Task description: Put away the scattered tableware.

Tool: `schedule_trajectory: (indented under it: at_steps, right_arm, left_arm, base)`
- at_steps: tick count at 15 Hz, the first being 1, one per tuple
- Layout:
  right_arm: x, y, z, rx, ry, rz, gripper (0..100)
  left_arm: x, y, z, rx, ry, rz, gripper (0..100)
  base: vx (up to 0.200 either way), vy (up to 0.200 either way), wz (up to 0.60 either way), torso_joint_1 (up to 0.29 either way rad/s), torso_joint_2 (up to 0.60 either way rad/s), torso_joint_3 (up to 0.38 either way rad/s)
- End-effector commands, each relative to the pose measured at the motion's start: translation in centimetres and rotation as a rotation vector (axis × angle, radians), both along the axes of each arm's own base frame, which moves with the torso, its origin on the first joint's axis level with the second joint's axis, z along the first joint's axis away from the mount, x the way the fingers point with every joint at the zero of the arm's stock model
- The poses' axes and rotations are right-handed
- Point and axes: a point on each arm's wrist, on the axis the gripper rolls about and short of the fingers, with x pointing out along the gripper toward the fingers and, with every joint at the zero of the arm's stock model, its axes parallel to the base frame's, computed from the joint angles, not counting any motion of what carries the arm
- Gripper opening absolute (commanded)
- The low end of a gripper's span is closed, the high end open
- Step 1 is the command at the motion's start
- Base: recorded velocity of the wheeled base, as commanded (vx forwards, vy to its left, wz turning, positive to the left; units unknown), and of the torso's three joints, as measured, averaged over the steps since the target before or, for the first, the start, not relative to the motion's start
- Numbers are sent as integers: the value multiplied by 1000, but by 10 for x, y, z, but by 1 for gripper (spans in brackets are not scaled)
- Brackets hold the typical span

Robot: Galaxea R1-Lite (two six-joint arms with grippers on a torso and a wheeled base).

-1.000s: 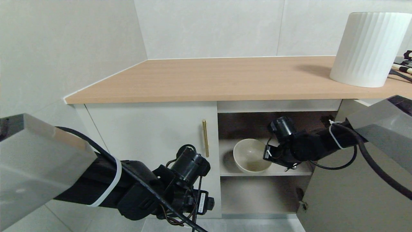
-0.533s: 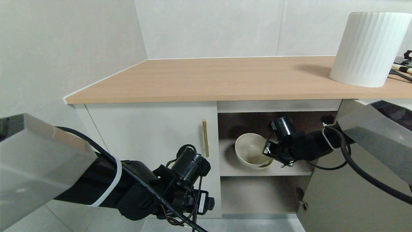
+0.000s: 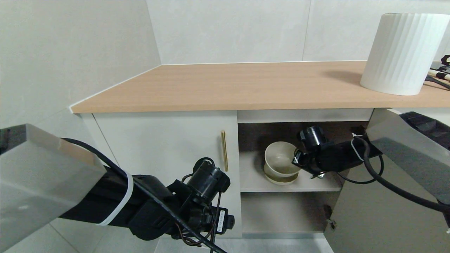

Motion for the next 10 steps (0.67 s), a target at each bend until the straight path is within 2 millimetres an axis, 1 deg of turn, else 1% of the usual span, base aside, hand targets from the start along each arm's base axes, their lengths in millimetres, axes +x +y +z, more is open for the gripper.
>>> schedule_trajectory:
  at_steps: [1,6,10]
  right_arm:
    - [2,0,-12,-12,20,-2,0]
    - [2,-3,-11,-18,23,-5,0]
    - [0,0,-12,-21,29,5,0]
  left_arm:
    - [0,0,-1,2,1,0,100]
    - [0,0,-1,1,2,0,100]
    - [0,0,-1,2,1,0,100]
  base:
    - [0,0,0,0,0,0]
    - [0,0,0,0,0,0]
    - [0,0,0,0,0,0]
